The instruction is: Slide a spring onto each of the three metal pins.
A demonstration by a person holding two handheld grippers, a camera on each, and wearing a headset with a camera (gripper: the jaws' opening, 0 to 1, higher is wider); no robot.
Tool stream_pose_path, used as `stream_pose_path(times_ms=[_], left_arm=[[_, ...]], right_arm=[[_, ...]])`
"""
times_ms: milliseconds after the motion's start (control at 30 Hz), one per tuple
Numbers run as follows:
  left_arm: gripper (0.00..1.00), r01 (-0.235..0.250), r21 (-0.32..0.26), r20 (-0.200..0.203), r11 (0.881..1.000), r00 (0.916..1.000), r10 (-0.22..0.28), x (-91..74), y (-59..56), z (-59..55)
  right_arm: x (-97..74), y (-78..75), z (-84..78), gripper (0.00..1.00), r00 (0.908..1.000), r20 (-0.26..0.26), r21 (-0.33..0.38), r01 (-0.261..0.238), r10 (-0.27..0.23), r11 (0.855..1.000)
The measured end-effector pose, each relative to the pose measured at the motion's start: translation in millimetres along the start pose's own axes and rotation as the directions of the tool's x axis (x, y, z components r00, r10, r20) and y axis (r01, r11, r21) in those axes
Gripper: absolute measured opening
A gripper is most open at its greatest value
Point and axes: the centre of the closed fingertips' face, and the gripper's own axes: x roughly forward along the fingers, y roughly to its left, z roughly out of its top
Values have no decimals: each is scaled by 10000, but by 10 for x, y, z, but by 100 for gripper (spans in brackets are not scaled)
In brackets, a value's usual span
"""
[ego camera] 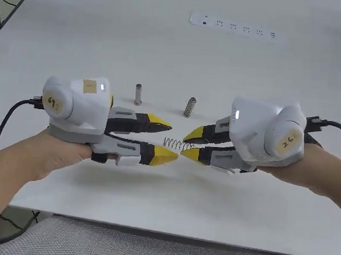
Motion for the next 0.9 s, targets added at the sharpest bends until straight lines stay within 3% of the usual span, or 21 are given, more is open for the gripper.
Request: stream_pose_path(times_ms=[600, 900], left_arm=[[12, 344, 460, -67, 9983, 9994, -341, 64, -99, 84], [10, 437, 682, -175, 9967, 9989, -426, 77, -91, 119]], right_arm=[[-89, 34, 27, 13, 9998, 202, -2, -96, 96, 10000], [-121, 1, 25, 13, 9995, 316, 196, -36, 30, 9998]])
